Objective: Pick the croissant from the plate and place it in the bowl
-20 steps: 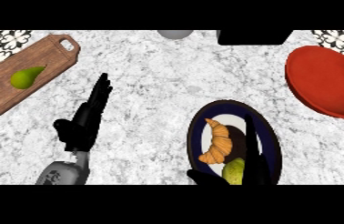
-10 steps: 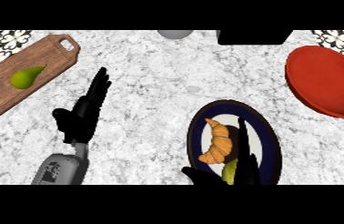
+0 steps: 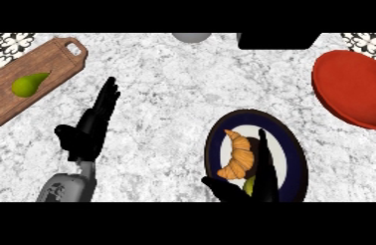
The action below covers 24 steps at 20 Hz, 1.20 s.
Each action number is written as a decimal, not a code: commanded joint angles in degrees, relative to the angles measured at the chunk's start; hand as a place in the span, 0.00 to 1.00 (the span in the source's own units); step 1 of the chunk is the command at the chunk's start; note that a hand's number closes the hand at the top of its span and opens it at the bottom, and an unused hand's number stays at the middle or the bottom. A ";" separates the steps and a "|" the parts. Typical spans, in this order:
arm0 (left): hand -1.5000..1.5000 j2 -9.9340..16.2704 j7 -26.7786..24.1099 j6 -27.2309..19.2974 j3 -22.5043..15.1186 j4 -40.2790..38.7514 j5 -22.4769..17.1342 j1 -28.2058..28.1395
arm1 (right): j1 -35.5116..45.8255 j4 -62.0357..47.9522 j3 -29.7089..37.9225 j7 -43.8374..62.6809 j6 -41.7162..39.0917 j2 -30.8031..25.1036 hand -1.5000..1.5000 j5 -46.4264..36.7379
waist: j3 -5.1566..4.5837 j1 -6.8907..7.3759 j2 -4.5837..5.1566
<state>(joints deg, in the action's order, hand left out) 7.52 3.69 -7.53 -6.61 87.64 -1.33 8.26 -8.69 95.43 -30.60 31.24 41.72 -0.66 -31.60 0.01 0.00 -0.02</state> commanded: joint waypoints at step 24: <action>0.50 -0.28 -0.67 3.01 4.03 -1.56 0.86 1.25 | 9.30 -10.75 -1.57 -11.75 -17.81 -6.95 1.00 6.24 | 0.05 -0.16 0.10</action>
<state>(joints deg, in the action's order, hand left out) 6.70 3.71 -4.58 -3.77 87.83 -0.48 8.04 1.28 81.47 -31.19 26.67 32.49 -1.70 -32.49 -0.50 0.18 -0.66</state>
